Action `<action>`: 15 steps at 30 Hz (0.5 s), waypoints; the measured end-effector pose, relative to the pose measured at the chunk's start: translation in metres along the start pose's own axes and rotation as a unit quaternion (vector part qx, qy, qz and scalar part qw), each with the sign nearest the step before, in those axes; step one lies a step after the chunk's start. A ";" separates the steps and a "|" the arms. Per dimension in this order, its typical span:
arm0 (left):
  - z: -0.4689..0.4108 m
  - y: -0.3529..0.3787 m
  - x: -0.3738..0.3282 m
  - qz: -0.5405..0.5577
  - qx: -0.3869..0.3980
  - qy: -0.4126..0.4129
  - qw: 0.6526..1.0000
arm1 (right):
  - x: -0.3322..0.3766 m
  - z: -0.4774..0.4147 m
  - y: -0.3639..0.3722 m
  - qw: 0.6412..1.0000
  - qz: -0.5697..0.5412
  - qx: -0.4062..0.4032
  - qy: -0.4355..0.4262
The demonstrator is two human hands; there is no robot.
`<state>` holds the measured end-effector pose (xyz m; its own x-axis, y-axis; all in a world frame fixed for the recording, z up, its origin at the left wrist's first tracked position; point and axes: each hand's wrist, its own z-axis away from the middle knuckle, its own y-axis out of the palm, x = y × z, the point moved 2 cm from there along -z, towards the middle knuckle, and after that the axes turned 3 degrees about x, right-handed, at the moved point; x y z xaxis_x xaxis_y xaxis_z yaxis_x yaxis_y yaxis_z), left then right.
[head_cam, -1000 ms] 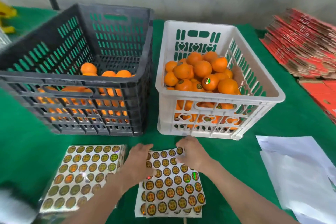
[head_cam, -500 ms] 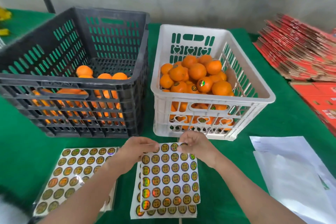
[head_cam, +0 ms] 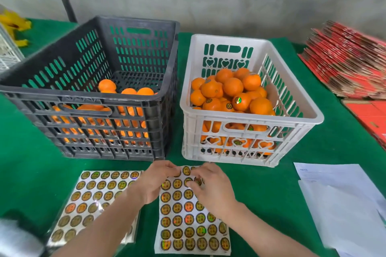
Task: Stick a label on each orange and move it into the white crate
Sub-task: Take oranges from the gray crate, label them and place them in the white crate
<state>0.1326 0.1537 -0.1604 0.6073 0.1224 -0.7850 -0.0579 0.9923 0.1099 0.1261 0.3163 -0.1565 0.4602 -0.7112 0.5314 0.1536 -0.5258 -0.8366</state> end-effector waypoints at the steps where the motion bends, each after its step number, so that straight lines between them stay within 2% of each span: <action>1: 0.000 0.000 0.000 0.001 0.001 -0.005 1.000 | 0.001 0.001 0.001 1.000 0.001 -0.006 -0.002; 7: -0.001 0.001 0.005 -0.019 0.008 -0.035 0.999 | 0.007 0.011 0.005 0.996 -0.018 -0.057 -0.069; 9: -0.003 0.001 0.007 -0.050 0.010 -0.028 0.998 | 0.006 0.013 0.006 0.995 -0.043 -0.049 -0.071; 12: -0.008 -0.003 0.011 -0.150 -0.017 0.008 0.989 | -0.001 0.013 0.006 0.992 -0.125 -0.024 -0.010; 15: -0.010 -0.005 0.017 -0.270 -0.045 0.036 0.961 | -0.001 0.010 -0.003 0.987 -0.161 -0.020 0.005</action>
<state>0.1354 0.1514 -0.1806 0.5121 -0.4127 -0.7533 0.1791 0.9090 -0.3763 0.1337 0.3234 -0.1556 0.3852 -0.5091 0.7697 0.2557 -0.7425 -0.6191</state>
